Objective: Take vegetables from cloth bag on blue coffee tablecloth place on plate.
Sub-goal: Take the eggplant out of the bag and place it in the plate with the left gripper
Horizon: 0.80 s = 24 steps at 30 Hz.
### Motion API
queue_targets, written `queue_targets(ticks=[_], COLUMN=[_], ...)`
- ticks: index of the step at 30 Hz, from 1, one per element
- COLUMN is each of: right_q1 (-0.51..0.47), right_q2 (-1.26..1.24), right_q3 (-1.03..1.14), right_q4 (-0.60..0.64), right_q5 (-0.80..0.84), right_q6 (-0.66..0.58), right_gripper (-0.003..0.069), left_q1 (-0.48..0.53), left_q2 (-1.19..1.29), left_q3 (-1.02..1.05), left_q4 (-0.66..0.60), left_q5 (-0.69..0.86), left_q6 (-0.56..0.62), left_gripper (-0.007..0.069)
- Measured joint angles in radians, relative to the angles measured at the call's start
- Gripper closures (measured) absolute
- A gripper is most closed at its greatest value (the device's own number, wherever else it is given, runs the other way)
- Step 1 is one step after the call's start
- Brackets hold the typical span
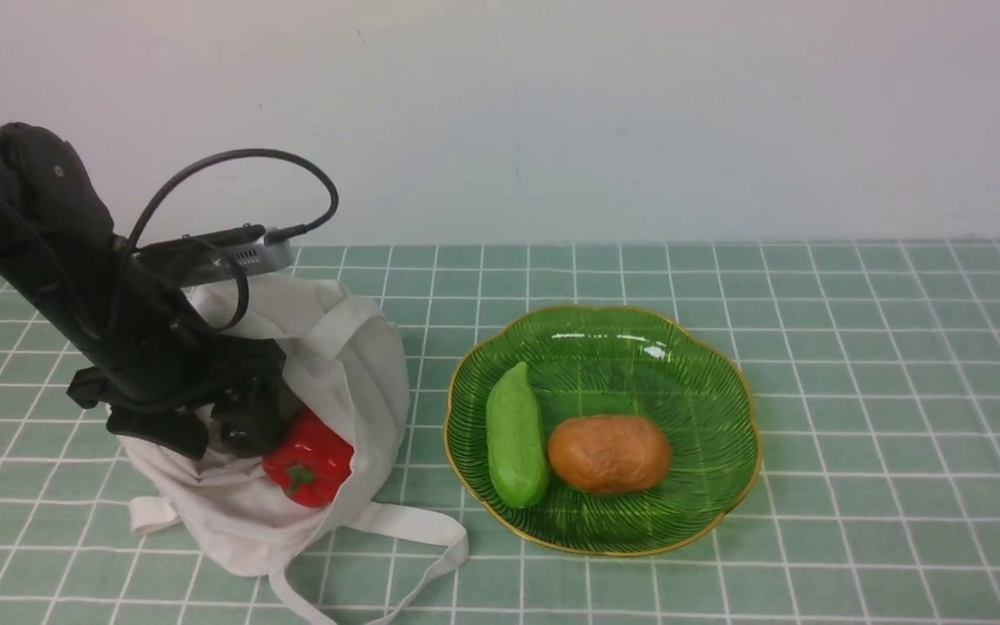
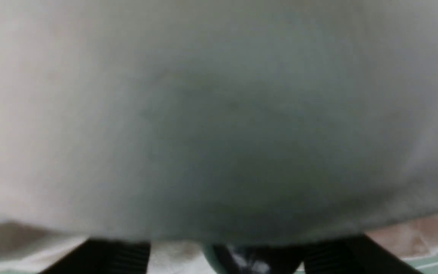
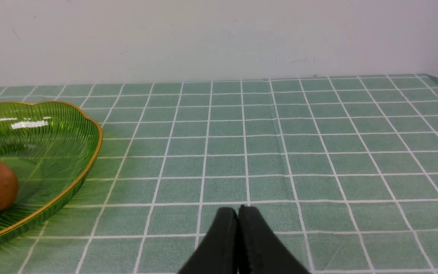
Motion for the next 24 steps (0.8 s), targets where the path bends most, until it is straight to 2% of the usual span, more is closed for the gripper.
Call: queue_targets(ticks=[3,11,19,24], right_q1=[0.0,0.0,0.0,0.0], right_q2=[0.0,0.0,0.0,0.0], right_q3=[0.0,0.0,0.0,0.0], right_q4=[0.0,0.0,0.0,0.0], right_q5=[0.0,0.0,0.0,0.0], right_q6=[0.0,0.0,0.0,0.0], right_gripper=[0.0669,0.0669,0.0669,0.0669], left_q1=[0.0,-0.018,-0.026,-0.045], left_q2=[0.0,-0.005,-0.13,-0.22], left_q3=[0.0,-0.003,-0.003,0.018], left_q4=[-0.038,-0.082,-0.074,-0.041], left_q5=[0.001,0.026,0.174,0.185], left_q6=[0.024,0.053,-0.015,-0.049], left_gripper=[0.0281,0.0279,0.0279,0.0279])
